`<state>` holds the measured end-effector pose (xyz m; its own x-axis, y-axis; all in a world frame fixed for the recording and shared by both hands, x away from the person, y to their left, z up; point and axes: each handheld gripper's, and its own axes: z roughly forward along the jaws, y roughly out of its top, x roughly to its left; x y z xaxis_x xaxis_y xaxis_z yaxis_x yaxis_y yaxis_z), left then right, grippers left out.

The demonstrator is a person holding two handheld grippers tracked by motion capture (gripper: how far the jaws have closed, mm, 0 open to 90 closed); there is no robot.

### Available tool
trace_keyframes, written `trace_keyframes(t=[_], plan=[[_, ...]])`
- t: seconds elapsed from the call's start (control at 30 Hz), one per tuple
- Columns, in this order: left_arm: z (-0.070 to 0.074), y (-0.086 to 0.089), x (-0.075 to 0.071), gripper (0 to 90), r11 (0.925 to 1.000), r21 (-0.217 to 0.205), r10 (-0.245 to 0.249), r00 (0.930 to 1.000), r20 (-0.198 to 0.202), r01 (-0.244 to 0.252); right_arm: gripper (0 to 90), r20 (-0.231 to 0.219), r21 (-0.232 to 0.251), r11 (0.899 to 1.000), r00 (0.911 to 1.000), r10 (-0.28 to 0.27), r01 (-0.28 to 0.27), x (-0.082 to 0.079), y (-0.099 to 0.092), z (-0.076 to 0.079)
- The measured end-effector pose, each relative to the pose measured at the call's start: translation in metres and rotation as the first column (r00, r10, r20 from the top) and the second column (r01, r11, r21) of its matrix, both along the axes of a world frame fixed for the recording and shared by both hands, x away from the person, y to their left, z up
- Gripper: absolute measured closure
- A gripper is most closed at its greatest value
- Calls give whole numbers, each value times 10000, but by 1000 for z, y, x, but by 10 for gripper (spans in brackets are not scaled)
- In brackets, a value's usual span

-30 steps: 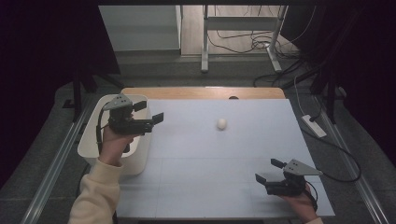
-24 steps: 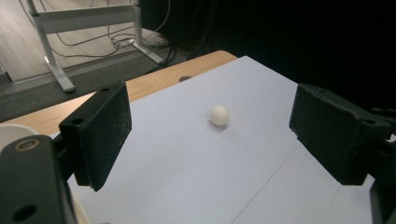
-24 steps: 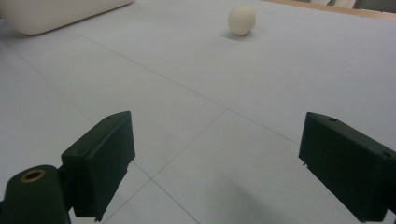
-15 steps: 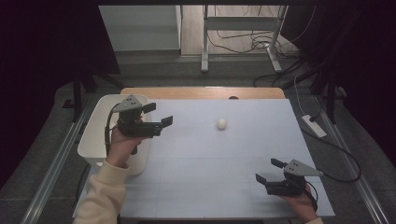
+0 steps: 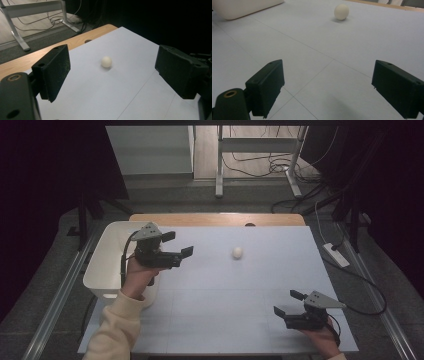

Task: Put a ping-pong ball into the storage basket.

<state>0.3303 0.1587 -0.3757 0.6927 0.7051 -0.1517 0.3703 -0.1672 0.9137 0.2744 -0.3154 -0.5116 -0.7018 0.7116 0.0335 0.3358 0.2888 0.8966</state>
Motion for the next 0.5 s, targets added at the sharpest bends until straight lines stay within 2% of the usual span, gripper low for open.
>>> trace_keyframes(t=[0.5], plan=[[-4,-16,5,138,9996,148,-249,9996,-102,250,108,17,-23,10000,10000,33,-33,0,0,0]])
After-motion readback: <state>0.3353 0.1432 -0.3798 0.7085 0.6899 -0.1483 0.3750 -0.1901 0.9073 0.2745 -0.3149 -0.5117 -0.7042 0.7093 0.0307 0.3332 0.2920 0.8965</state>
